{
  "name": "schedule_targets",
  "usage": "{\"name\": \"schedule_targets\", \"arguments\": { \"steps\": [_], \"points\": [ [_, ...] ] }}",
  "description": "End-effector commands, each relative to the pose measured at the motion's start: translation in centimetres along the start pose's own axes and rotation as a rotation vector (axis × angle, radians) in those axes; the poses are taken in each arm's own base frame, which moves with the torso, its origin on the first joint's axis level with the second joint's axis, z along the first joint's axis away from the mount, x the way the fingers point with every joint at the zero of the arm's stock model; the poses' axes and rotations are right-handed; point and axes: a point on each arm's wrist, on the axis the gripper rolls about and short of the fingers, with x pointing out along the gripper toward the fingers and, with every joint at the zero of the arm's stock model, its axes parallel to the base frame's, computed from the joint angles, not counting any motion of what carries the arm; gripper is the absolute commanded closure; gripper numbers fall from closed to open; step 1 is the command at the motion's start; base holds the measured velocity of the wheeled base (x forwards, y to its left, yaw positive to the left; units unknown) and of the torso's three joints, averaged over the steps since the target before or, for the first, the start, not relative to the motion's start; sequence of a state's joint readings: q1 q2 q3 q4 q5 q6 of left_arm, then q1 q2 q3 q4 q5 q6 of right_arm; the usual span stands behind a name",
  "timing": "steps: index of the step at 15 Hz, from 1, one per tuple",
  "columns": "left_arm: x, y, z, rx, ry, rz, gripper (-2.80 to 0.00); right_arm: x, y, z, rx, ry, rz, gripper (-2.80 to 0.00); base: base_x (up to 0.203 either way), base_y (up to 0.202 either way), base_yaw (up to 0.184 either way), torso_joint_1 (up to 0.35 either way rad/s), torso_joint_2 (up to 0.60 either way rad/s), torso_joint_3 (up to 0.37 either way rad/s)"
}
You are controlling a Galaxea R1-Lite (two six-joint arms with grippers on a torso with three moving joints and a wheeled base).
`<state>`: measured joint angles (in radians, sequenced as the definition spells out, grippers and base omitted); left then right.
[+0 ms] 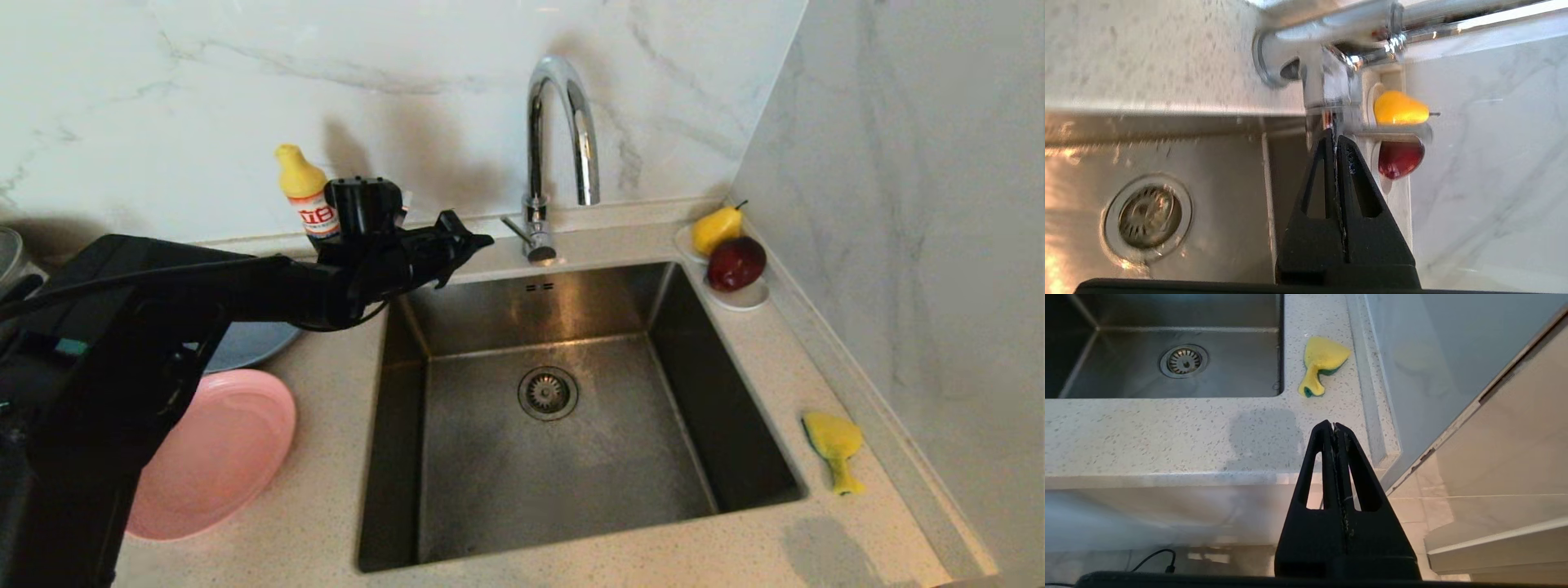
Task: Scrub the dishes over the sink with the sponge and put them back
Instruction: Place the plate on the plate
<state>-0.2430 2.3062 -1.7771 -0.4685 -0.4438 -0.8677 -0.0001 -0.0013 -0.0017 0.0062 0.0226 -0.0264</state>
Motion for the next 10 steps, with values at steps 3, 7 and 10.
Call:
{"name": "schedule_targets", "arguments": {
  "steps": [3, 7, 10],
  "points": [
    [-5.7, -5.1, 2.3, 0.046, -0.065, -0.042, 0.00, 0.0, 0.0, 0.0, -0.001, 0.001, -0.001, 0.00, 0.000, 0.000, 0.000, 0.000, 0.00, 0.000],
    [-14.2, -12.8, 3.3, 0.215, -0.118, -0.063, 0.00, 0.0, 0.0, 0.0, -0.001, 0.001, -0.002, 0.00, 0.000, 0.000, 0.000, 0.000, 0.00, 0.000],
    [-21.8, -17.1, 2.7, 0.474, -0.276, 0.177, 0.00, 0.0, 0.0, 0.0, -0.001, 0.001, -0.002, 0.00, 0.000, 0.000, 0.000, 0.000, 0.00, 0.000]
  ]
}}
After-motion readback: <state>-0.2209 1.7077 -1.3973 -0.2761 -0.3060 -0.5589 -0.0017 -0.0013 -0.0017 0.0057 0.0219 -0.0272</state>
